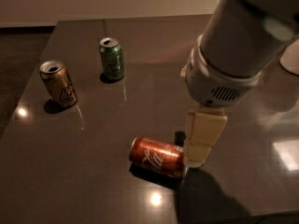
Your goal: Place coke can upright
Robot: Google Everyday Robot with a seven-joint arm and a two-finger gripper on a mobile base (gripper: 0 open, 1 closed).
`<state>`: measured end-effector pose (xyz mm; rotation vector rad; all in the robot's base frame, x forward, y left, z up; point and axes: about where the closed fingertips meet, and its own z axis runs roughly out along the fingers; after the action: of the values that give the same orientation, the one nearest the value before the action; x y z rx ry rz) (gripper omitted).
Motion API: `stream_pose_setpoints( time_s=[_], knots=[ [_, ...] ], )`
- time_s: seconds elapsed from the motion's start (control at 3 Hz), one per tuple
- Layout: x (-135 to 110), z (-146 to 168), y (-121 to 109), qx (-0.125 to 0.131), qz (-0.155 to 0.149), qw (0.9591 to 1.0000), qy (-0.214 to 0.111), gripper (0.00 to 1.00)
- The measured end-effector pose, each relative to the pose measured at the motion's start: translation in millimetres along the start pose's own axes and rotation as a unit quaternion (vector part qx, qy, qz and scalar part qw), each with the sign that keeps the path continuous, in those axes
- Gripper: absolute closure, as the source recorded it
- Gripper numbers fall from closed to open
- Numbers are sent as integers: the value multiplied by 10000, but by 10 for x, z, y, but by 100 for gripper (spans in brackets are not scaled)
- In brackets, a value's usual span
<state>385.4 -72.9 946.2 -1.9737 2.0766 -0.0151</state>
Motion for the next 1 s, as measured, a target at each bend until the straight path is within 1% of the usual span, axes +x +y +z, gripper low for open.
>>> stream_pose_setpoints(
  time_s=[0.33,0.67,1.0],
  knots=[
    [-146,251,111,-12,-100,9996,263,0],
    [-270,545,168,-27,-134,9983,567,0],
    [-320,740,192,-171,-60,9972,725,0]
  ],
)
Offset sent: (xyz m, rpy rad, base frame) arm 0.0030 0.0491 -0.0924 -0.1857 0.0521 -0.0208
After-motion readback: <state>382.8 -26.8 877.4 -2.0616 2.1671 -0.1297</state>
